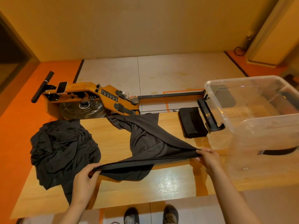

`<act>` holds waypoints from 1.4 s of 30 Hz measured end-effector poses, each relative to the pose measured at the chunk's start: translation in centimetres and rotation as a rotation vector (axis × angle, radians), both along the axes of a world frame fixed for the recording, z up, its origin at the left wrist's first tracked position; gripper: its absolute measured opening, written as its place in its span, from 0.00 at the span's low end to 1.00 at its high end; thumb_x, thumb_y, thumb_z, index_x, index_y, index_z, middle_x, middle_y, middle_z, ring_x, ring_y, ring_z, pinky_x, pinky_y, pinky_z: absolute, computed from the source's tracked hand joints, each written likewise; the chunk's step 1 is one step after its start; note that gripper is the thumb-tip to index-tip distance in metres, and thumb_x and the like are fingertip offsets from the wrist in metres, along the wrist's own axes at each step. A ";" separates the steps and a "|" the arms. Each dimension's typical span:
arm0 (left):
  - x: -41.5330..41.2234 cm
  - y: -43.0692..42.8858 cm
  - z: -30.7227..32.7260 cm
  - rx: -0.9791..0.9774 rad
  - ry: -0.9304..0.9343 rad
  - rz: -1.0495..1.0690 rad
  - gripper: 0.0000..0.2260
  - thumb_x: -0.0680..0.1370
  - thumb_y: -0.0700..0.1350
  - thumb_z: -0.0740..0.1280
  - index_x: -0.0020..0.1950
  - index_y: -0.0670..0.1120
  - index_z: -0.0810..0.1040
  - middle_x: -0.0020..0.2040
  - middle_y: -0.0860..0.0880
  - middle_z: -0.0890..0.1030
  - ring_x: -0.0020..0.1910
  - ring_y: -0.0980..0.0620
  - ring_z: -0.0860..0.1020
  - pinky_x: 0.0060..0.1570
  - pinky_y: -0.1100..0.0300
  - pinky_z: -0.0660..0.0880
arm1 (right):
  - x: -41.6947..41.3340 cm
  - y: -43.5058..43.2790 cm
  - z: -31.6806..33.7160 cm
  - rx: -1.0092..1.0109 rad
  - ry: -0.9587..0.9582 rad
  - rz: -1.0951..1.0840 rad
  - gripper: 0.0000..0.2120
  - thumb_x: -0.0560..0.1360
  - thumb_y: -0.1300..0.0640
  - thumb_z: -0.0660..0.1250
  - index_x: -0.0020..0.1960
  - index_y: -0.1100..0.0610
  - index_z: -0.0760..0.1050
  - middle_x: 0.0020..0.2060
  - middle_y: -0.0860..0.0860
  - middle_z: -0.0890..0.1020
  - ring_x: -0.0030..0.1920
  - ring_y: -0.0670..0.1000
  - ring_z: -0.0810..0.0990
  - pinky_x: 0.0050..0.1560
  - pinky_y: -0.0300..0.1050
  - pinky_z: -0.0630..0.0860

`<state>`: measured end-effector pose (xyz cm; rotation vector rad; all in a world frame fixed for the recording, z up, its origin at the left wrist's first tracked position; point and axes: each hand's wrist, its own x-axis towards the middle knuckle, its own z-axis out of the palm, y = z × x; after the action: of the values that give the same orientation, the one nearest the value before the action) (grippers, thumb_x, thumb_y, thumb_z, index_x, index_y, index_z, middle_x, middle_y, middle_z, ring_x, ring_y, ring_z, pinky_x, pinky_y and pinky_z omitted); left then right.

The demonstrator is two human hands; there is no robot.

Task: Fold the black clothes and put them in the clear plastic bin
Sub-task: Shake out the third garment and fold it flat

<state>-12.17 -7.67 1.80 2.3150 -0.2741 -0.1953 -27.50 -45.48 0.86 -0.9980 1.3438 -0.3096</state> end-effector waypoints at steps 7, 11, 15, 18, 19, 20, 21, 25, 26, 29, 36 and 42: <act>2.3 0.3 0.8 -0.050 -0.019 0.102 0.10 0.77 0.34 0.68 0.49 0.50 0.82 0.46 0.50 0.82 0.42 0.54 0.77 0.44 0.65 0.73 | 2.2 -0.3 2.1 -0.109 -0.062 0.120 0.13 0.72 0.65 0.72 0.55 0.58 0.75 0.45 0.57 0.80 0.40 0.52 0.81 0.41 0.41 0.79; 4.8 -0.6 2.8 -0.250 0.025 0.245 0.11 0.77 0.32 0.67 0.47 0.48 0.82 0.45 0.47 0.82 0.42 0.52 0.78 0.42 0.64 0.75 | 5.7 -0.5 4.6 -0.218 -0.176 0.193 0.11 0.73 0.67 0.70 0.53 0.55 0.77 0.49 0.55 0.80 0.45 0.53 0.81 0.44 0.42 0.78; 8.0 -1.6 5.6 -0.431 0.010 0.325 0.10 0.77 0.31 0.65 0.50 0.44 0.82 0.40 0.44 0.82 0.36 0.47 0.78 0.29 0.72 0.72 | 9.5 -1.1 8.0 -0.342 -0.269 0.215 0.07 0.76 0.64 0.68 0.53 0.57 0.79 0.49 0.54 0.81 0.50 0.52 0.81 0.44 0.40 0.78; 10.1 -2.2 7.9 -0.481 -0.052 0.340 0.10 0.78 0.31 0.64 0.53 0.43 0.81 0.44 0.44 0.81 0.36 0.48 0.79 0.30 0.74 0.73 | 11.6 -1.5 10.6 -0.385 -0.336 0.241 0.05 0.78 0.61 0.66 0.51 0.56 0.79 0.47 0.53 0.81 0.49 0.51 0.82 0.41 0.38 0.79; 10.6 -2.3 8.7 -0.480 -0.075 0.340 0.10 0.78 0.32 0.64 0.53 0.43 0.81 0.46 0.46 0.80 0.36 0.51 0.79 0.31 0.75 0.74 | 12.1 -1.7 11.3 -0.404 -0.345 0.262 0.05 0.78 0.61 0.66 0.51 0.55 0.79 0.47 0.53 0.82 0.48 0.51 0.82 0.40 0.37 0.80; 11.1 -2.3 9.3 -0.479 -0.092 0.333 0.10 0.78 0.32 0.65 0.53 0.43 0.81 0.47 0.47 0.80 0.37 0.54 0.80 0.33 0.75 0.75 | 12.4 -1.9 11.8 -0.422 -0.348 0.287 0.05 0.78 0.61 0.65 0.52 0.55 0.79 0.47 0.53 0.81 0.47 0.51 0.82 0.38 0.37 0.80; 11.7 -2.2 9.7 -0.481 -0.103 0.318 0.10 0.78 0.32 0.65 0.53 0.44 0.82 0.48 0.48 0.80 0.38 0.57 0.80 0.35 0.73 0.76 | 12.7 -2.1 12.2 -0.443 -0.349 0.314 0.06 0.79 0.62 0.64 0.52 0.55 0.79 0.47 0.53 0.81 0.47 0.51 0.82 0.38 0.36 0.80; 13.6 -1.6 10.8 -0.461 -0.092 0.218 0.11 0.78 0.33 0.66 0.51 0.47 0.83 0.50 0.50 0.83 0.43 0.58 0.81 0.43 0.64 0.79 | 13.1 -2.7 13.4 -0.459 -0.359 0.418 0.12 0.81 0.65 0.59 0.49 0.54 0.80 0.47 0.53 0.81 0.46 0.49 0.81 0.39 0.35 0.80; 13.8 -1.5 11.2 -0.455 -0.089 0.193 0.11 0.78 0.33 0.66 0.50 0.48 0.83 0.50 0.51 0.83 0.44 0.57 0.81 0.42 0.67 0.78 | 13.1 -2.9 13.5 -0.446 -0.361 0.437 0.13 0.81 0.65 0.59 0.49 0.54 0.80 0.48 0.52 0.81 0.47 0.49 0.81 0.40 0.35 0.80; 14.2 -1.4 12.1 -0.441 -0.104 0.148 0.12 0.77 0.32 0.66 0.48 0.49 0.82 0.47 0.53 0.81 0.43 0.52 0.78 0.36 0.72 0.74 | 12.8 -3.5 14.1 -0.421 -0.375 0.492 0.12 0.80 0.66 0.60 0.49 0.55 0.80 0.49 0.52 0.81 0.50 0.49 0.80 0.43 0.38 0.79; 14.8 -1.7 13.0 -0.502 -0.084 0.118 0.12 0.77 0.32 0.66 0.48 0.49 0.82 0.48 0.53 0.82 0.46 0.53 0.79 0.46 0.60 0.73 | 13.3 -3.2 14.8 -0.411 -0.385 0.617 0.17 0.72 0.67 0.71 0.57 0.52 0.79 0.50 0.47 0.82 0.51 0.42 0.78 0.53 0.37 0.72; 15.5 -1.8 13.7 -0.524 -0.073 0.128 0.09 0.78 0.34 0.65 0.51 0.45 0.82 0.48 0.54 0.81 0.47 0.58 0.78 0.42 0.66 0.74 | 13.3 -2.7 15.2 -0.662 -0.349 0.600 0.16 0.71 0.71 0.71 0.52 0.55 0.81 0.45 0.52 0.83 0.42 0.44 0.82 0.45 0.35 0.79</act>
<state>3.31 -9.48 15.50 1.8129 -0.1851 0.0259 -14.19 -48.18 16.11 -1.7495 0.5727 -0.4529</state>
